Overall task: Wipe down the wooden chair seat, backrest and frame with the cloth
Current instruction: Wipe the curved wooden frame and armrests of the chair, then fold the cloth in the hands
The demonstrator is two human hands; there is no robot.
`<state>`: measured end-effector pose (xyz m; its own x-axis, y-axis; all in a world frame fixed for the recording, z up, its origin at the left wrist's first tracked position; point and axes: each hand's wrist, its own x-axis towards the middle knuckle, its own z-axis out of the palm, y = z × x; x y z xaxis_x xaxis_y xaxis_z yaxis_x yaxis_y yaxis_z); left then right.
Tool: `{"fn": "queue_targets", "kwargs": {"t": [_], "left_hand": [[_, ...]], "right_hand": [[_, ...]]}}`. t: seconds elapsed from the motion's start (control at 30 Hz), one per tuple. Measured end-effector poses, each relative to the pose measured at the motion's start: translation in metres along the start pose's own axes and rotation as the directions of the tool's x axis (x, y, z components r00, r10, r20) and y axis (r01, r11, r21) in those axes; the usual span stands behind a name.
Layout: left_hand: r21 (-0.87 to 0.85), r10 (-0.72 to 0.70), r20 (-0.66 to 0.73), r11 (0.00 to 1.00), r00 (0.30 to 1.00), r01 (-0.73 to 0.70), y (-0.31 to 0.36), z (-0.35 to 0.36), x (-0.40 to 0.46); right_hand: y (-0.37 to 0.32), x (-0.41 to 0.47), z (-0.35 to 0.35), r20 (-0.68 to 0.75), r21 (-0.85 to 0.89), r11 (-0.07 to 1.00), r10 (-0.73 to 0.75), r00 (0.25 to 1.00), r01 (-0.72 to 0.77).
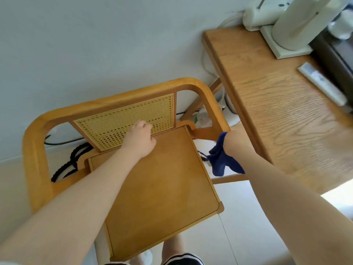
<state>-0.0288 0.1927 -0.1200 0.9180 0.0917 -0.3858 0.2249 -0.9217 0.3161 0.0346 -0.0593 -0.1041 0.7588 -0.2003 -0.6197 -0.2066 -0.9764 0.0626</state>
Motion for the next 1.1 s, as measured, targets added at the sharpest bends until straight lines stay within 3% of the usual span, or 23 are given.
{"fn": "queue_targets", "kwargs": {"t": [0.1, 0.23, 0.33, 0.5, 0.6, 0.7, 0.87, 0.9, 1.0, 1.1], "left_hand": [[-0.112, 0.079, 0.005, 0.991, 0.997, -0.078, 0.001, -0.014, -0.032], [-0.260, 0.228, -0.013, 0.939, 0.973, -0.224, 0.005, -0.033, -0.074], [-0.379, 0.299, -0.051, 0.877, 0.953, -0.295, 0.012, -0.044, -0.101], [-0.494, 0.415, 0.009, 0.793, 0.910, -0.357, 0.020, -0.050, -0.137], [-0.635, 0.347, -0.021, 0.720, 0.938, -0.280, 0.022, -0.056, -0.151], [-0.715, 0.323, 0.064, 0.675, 0.944, -0.183, 0.029, -0.066, -0.157], [-0.740, 0.226, 0.107, 0.668, 0.968, -0.074, 0.054, -0.072, -0.154], [-0.759, 0.200, 0.102, 0.648, 0.975, -0.054, 0.062, -0.072, -0.151], [-0.857, 0.115, 0.068, 0.515, 0.991, -0.001, 0.092, -0.071, -0.142], [-0.938, 0.043, 0.050, 0.346, 0.998, 0.032, 0.135, -0.070, -0.124]], "right_hand": [[-0.008, -0.036, -0.016, -0.014, -0.003, 0.996, -0.094, 0.995, 0.094], [-0.024, -0.076, -0.004, -0.141, 0.227, 0.896, -0.358, 0.923, 0.382], [-0.038, -0.112, -0.002, -0.104, 0.309, 0.792, -0.522, 0.847, 0.526], [-0.049, -0.159, -0.004, -0.066, 0.335, 0.679, -0.675, 0.735, 0.653], [-0.044, -0.179, -0.010, -0.107, 0.465, 0.596, -0.696, 0.710, 0.655], [-0.036, -0.187, -0.015, -0.097, 0.563, 0.551, -0.696, 0.711, 0.616], [-0.020, -0.176, -0.029, -0.058, 0.520, 0.637, -0.638, 0.768, 0.569], [-0.013, -0.171, -0.031, -0.018, 0.598, 0.620, -0.622, 0.783, 0.507], [0.015, -0.151, -0.036, 0.104, 0.889, 0.397, -0.661, 0.743, 0.229], [0.051, -0.121, -0.056, 0.061, 0.918, 0.300, -0.752, 0.656, 0.258]]}}
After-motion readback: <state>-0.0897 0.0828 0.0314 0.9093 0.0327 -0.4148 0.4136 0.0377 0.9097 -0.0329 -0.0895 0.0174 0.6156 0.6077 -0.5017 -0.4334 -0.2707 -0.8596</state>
